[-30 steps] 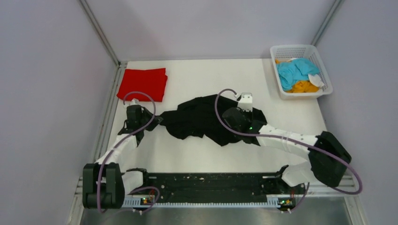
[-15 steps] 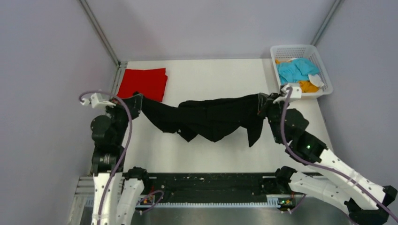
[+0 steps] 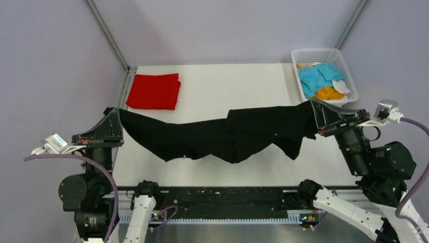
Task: Fold and stack the t-shirts
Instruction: Flatten out the tshirt
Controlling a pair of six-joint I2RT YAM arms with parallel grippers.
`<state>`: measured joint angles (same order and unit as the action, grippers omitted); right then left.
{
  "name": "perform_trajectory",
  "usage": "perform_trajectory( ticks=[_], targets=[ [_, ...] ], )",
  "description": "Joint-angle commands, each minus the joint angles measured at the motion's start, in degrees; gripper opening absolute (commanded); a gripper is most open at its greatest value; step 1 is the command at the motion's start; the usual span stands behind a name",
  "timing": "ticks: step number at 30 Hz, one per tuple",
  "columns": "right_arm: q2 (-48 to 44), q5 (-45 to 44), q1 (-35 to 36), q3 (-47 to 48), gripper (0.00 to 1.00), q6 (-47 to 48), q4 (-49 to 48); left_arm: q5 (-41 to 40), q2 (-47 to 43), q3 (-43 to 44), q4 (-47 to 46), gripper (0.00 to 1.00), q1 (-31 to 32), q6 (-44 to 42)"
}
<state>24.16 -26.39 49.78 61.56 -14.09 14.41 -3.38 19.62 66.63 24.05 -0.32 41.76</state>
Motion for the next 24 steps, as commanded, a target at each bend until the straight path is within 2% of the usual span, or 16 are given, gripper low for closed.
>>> perform_trajectory(
  ticks=[1, 4, 8, 12, 19, 22, 24],
  targets=[
    [0.43, -3.31, 0.63, 0.81, 0.0, -1.45, 0.38, -5.69, 2.26, 2.74, -1.99, 0.0, 0.04, -2.05],
    [2.44, -5.23, 0.61, 5.0, 0.0, -1.3, 0.69, -6.42, 8.41, 10.84, -1.65, 0.0, 0.05, -4.01],
    [4.97, 3.1, 0.58, 10.58, 0.0, -0.9, 2.17, -3.84, 14.77, 22.63, -0.43, 0.0, 0.05, -6.93],
    [4.63, 10.39, 0.63, 11.46, 0.0, -3.33, 2.42, -3.16, 15.47, 29.42, 0.2, 0.0, 0.05, -8.46],
    [-0.1, 14.36, 0.63, 7.47, 0.0, -7.11, -0.23, -3.2, 13.95, 30.74, -2.54, 0.0, 0.05, -9.43],
    [-0.13, 9.54, 0.58, 6.05, 0.0, -6.43, -0.58, -2.27, 16.42, 28.76, -4.08, 0.0, 0.05, -9.21],
    [0.74, 2.39, 0.58, 4.57, 0.0, -5.59, -1.33, -2.27, 18.97, 25.49, -6.07, 0.0, 0.05, -9.11]
  ],
)
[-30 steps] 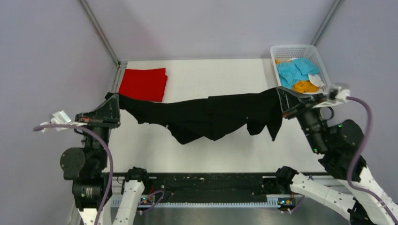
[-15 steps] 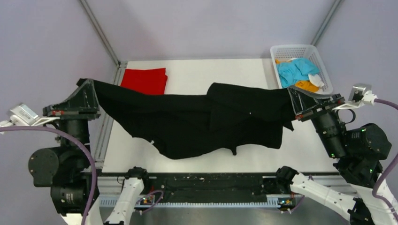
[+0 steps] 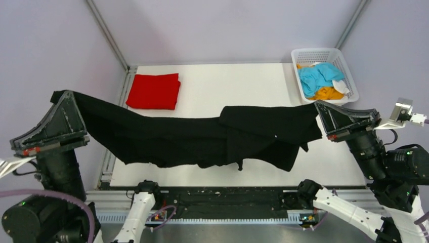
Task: Fold and stack the t-shirts
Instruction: Flatten out the tshirt
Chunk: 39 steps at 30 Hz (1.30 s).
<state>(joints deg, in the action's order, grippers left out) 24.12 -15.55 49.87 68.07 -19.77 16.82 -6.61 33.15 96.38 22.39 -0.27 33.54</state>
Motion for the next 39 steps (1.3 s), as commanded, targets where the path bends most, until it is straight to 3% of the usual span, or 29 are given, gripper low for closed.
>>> perform_trajectory(
  ticks=[1, 7, 9, 11, 14, 15, 18, 19, 20, 21, 24, 25, 28, 32, 36, 39],
  targets=[
    [1.52, -13.65, 0.52, -3.17, 0.0, 0.58, -4.36, 0.53, 7.33, -5.89, -5.85, 0.0, 0.01, -0.63],
    [10.74, -53.46, 0.54, -14.07, 0.0, 10.87, -17.1, 2.14, 26.36, -10.98, -13.29, 0.0, 0.01, 0.06],
    [16.88, -61.8, -0.49, -17.6, 0.0, 15.32, -23.12, 2.95, 35.68, -10.96, -16.41, 0.0, 0.01, 0.32],
    [22.75, -59.98, -4.58, -19.96, 0.0, 12.95, -23.54, 1.86, 46.53, -9.03, -18.05, 0.0, 0.01, 0.62],
    [33.84, -42.37, -17.62, -21.68, 0.0, 6.73, -22.73, 0.78, 67.16, 3.11, -12.47, 0.0, 1.64, 0.92],
    [38.26, -36.72, -21.47, -21.17, 0.0, 4.22, -22.25, 1.98, 73.15, 8.64, -8.9, 0.06, 1.73, 0.64],
    [51.15, -31.09, -28.63, -16.76, 0.13, 0.18, -20.65, 4.69, 88.87, 25.66, 3.07, 0.55, 2.12, 0.58],
    [54.65, -32.33, -29.48, -14.79, 0.22, -0.27, -20.06, 4.79, 92.05, 29.0, 5.69, 0.89, 2.39, 0.52],
    [57.74, -33.94, -29.89, -12.96, 0.31, 0.16, -19.76, 4.92, 93.64, 30.32, 6.33, 0.98, 2.65, 0.35],
    [60.08, -35.24, -29.96, -11.28, 0.42, 0.64, -19.09, 4.9, 94.02, 29.74, 5.98, 0.99, 2.98, 0.3],
    [63.06, -38.44, -29.99, -7.86, 0.89, -1.67, -14.95, 5.18, 89.57, 21.45, 1.74, 0.99, 4.19, -0.08],
    [62.85, -38.65, -30.02, -7.79, 0.97, -3.73, -13.17, 4.96, 87.11, 17.85, 0.39, 0.99, 4.79, -0.32],
    [58.56, -33.25, -30.0, -10.67, 0.99, -7.07, -10.19, 2.83, 77.59, 5.29, -0.9, 0.99, 7.81, -1.41],
    [49.08, -16.91, -29.99, -20.71, 0.99, -7.33, -10.95, 0.11, 63.63, -14.78, -4.09, 0.99, 13.96, -2.37],
    [36.81, 1.38, -29.95, -33.49, 0.99, -7.92, -14.86, 9.11, 51.7, -34.22, -7.14, 0.99, 18.65, 1.74],
    [28.3, 17.61, -29.81, -42.21, 0.99, -7.43, -21.04, 10.87, 46.13, -46.03, -10.64, 0.99, 22.74, 4.92]
  ],
)
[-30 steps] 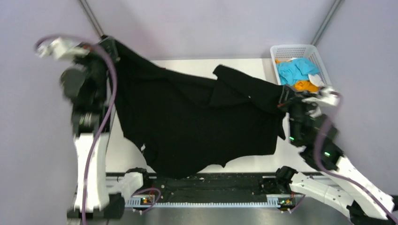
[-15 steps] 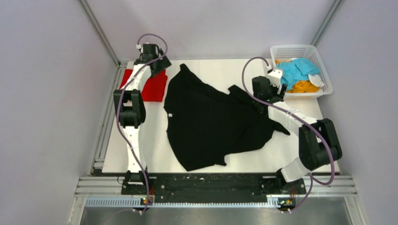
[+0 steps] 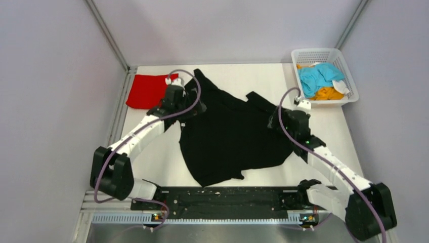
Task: Fold and stack the t-shirts
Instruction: Flatten out the tshirt
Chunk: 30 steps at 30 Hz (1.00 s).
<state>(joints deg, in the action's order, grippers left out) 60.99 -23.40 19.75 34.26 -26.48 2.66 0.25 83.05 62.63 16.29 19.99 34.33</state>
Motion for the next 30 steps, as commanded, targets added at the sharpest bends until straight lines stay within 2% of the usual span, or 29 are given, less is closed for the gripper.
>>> perform_trajectory(
  ticks=[1, 3, 5, 8, 14, 22, 24, 27, 30],
  targets=[
    [-10.9, 30.29, 0.51, -10.15, 0.99, -0.46, -7.61, 5.03, -4.84, -15.16, -4.56, 0.99, 3.98, 4.96],
    [-13.98, 34.69, 1.77, -12.35, 0.99, -0.79, -7.55, 6.11, -6.37, -19.36, -4.13, 0.99, 6.63, 7.3],
    [-14.91, 34.33, 4.44, -13.55, 0.99, -1.81, -6.91, 6.71, -7.9, -21.49, -2.41, 0.99, 8.94, 8.7],
    [-12.51, 31.6, 8.06, -14.68, 0.98, -2.68, -6.37, 3.89, -11.8, -24.7, 1.73, 0.99, 13.83, 11.08],
    [-6.76, 23.05, 8.63, -14.07, 0.98, -4.01, -2.97, -1.92, -21.12, -31.55, 8.72, 0.99, 22.04, 17.93],
    [-10.9, 17.36, 8.6, -15.81, 0.97, -5.09, -1.33, -6.13, -29.22, -34.92, 20.52, 0.95, 29.16, 25.45],
    [-12.78, 16.21, 8.55, -16.49, 0.97, -5.34, -1.03, -5.69, -30.05, -36.84, 18.87, 0.93, 29.57, 26.21],
    [-14.37, 14.45, 8.55, -17.19, 0.97, -6.12, -0.5, -4.31, -28.49, -39.82, 10.22, 0.85, 29.58, 26.4],
    [-15.27, 12.49, 8.55, -17.24, 0.97, -7.02, 0.78, -4.54, -23.1, -40.14, 1.29, 0.65, 29.58, 25.94]
  ],
)
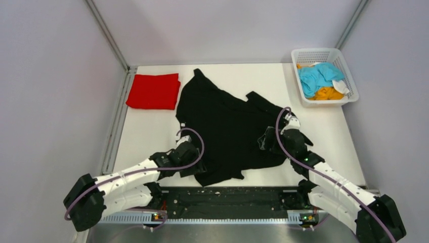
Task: Fold and stack the t-shirts
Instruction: Flatten out the tshirt
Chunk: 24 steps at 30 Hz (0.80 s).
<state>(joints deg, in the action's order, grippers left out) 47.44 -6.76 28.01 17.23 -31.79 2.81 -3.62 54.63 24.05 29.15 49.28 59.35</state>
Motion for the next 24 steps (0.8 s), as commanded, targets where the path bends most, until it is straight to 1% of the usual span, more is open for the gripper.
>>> perform_trajectory(
  ticks=[1, 2, 3, 4, 7, 11, 14, 17, 20, 24],
  targets=[
    [-1.83, -4.88, 0.32, -0.32, 0.97, -1.99, 0.97, -1.3, 7.46, -0.62, -13.22, 0.53, 0.29, 0.52],
    [-2.0, -5.66, 0.34, -0.39, 0.97, -2.34, 1.23, -2.47, 9.48, 0.95, -13.21, 0.26, 0.29, 0.47],
    [-2.01, -6.17, 0.33, -0.32, 0.97, -2.51, 1.67, -4.19, 11.29, 3.13, -11.01, 0.05, 0.29, 0.34],
    [-2.11, -6.51, 0.34, -0.19, 0.97, -2.63, 2.12, -5.26, 12.85, 5.49, -9.07, 0.0, 0.29, -0.28],
    [-2.1, -6.9, 0.31, -0.1, 0.97, -2.98, 2.69, -5.87, 13.27, 10.56, -6.22, 0.0, 0.29, -4.02],
    [-2.26, -7.73, 0.29, 0.36, 0.97, -2.99, 3.66, -2.63, 11.24, 15.25, -8.78, 0.0, 0.29, -9.51],
    [-2.37, -9.03, 0.32, 0.76, 0.97, -3.23, 4.52, -2.51, 13.75, 19.37, -11.0, 0.0, 0.17, -12.45],
    [-2.38, -10.12, 0.3, 1.06, 0.97, -3.23, 4.75, -5.94, 19.49, 27.03, -8.6, 0.0, -1.1, -15.34],
    [-2.05, -10.94, 0.28, 1.08, 0.97, -3.32, 4.59, -7.3, 27.06, 35.02, -7.51, 0.0, -4.49, -17.73],
    [-0.95, -12.74, 0.22, 1.13, 0.97, -3.12, 4.43, 0.62, 39.22, 45.09, -10.21, 0.0, -11.91, -19.42]
  ],
)
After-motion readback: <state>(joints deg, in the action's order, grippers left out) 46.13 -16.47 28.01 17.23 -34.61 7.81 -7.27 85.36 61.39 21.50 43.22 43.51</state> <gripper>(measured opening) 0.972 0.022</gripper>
